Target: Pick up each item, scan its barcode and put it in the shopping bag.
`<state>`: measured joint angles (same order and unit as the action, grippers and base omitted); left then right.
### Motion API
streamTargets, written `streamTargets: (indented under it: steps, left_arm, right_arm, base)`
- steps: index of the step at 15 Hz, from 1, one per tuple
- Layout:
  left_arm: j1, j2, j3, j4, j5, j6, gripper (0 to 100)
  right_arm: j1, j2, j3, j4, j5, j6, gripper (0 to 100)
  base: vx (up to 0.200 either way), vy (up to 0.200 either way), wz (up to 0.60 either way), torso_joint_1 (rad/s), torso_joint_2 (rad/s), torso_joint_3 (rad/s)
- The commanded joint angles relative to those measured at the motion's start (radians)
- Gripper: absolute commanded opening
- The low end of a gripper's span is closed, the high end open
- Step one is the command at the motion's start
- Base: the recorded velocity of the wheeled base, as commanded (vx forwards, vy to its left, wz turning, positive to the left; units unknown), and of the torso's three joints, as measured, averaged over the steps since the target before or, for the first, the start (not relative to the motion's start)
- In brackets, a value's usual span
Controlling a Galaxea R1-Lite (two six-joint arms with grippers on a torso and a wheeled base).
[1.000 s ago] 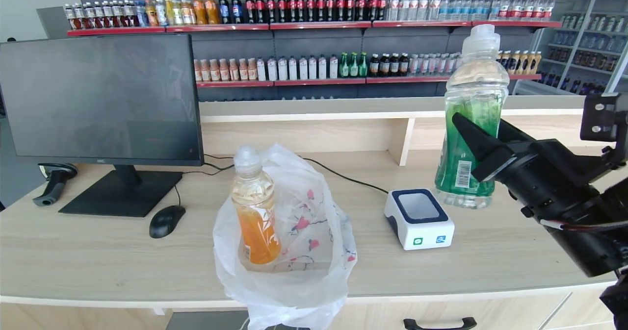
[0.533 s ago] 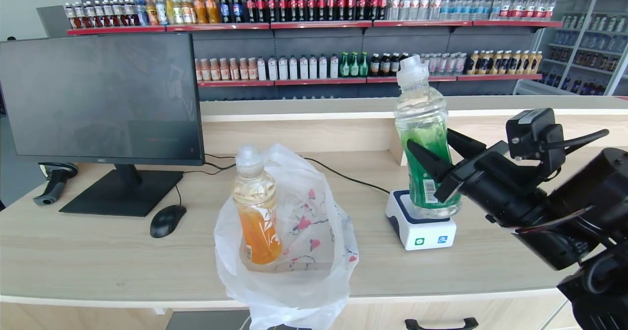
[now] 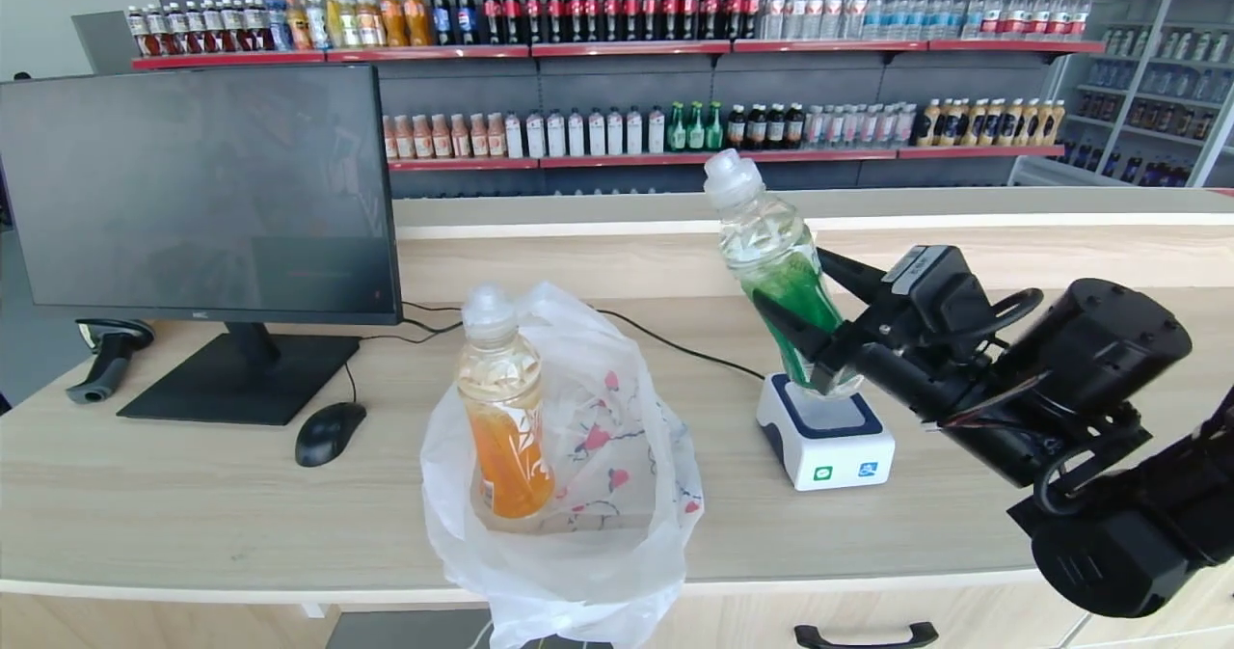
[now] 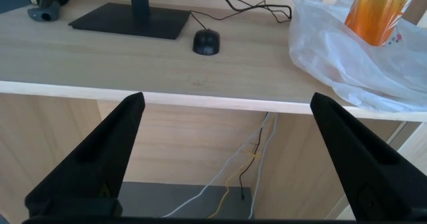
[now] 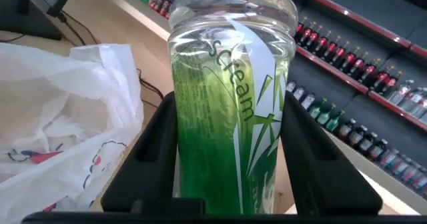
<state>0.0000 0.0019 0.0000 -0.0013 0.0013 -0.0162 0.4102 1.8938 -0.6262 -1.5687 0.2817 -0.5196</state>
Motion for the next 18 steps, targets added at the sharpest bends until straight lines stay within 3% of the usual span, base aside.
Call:
streamTargets:
  steps: [1,3,5,9,18]
  left_arm:
    - [0.000,0.000,0.000,0.000,0.000,-0.001,100]
    - [0.000,0.000,0.000,0.000,0.000,-0.001,100]
    - [0.000,0.000,0.000,0.000,0.000,-0.001,100]
    - [0.000,0.000,0.000,0.000,0.000,-0.001,100]
    - [0.000,0.000,0.000,0.000,0.000,0.001,100]
  right_arm:
    - [-0.016,0.064,-0.070,-0.002,0.044,-0.054,0]
    - [-0.039,0.080,-0.081,-0.002,0.154,-0.166,0]
    - [-0.064,0.080,-0.098,-0.002,0.191,-0.189,0]
    - [-0.123,0.146,-0.122,-0.002,0.439,-0.281,0]
    - [-0.195,0.169,-0.144,-0.002,0.547,-0.324,0]
  base:
    - [0.000,0.000,0.00,0.000,0.00,0.000]
    - [0.000,0.000,0.00,0.000,0.00,0.000]
    - [0.000,0.000,0.00,0.000,0.00,0.000]
    - [0.000,0.000,0.00,0.000,0.00,0.000]
    - [0.000,0.000,0.00,0.000,0.00,0.000]
